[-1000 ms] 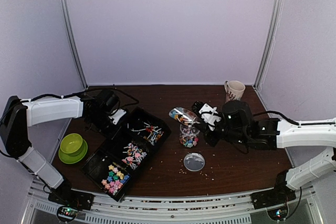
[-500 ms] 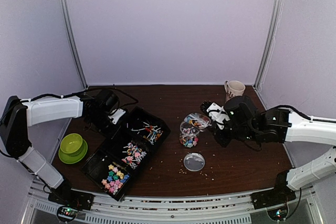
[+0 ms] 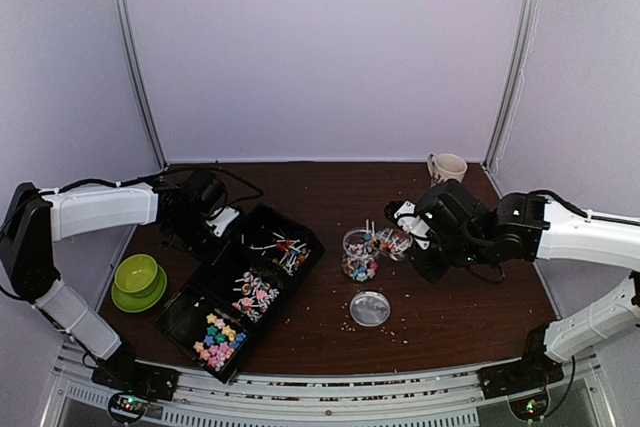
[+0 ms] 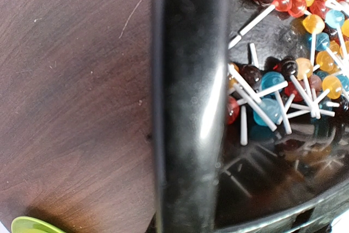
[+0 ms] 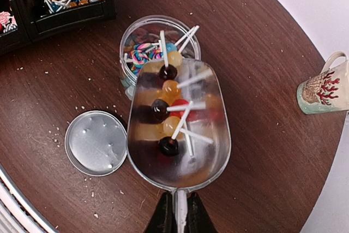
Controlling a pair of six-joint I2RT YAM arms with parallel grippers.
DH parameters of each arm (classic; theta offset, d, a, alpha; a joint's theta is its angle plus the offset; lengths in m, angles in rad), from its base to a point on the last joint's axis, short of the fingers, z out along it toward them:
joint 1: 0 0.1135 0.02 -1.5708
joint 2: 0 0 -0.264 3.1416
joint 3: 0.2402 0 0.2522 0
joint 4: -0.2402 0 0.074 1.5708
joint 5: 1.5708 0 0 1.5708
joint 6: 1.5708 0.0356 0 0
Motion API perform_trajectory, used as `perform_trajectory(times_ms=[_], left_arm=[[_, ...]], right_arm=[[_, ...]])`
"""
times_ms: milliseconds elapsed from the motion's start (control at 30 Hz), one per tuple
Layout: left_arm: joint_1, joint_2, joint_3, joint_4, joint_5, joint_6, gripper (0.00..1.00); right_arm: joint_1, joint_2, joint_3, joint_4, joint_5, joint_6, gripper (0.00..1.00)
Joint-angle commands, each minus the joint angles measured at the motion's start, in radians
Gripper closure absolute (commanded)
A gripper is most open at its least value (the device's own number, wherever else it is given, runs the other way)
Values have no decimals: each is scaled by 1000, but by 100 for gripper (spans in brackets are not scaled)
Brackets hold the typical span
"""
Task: Pack the candies
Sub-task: Place the fake candies in the packing box.
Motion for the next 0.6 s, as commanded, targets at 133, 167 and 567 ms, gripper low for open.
perform_trajectory(times_ms=[133,167,567], left_arm=[[8,-33,44,38,41,-22,100],[7,-34,43,39,40,-22,100],[7,-35,43,38,38,-23,100]], right_arm=[[-8,37,83,-82,28,25,100],[-9,42,89,-91,28,26,100],[-6,61,123,-159,8,9,100]])
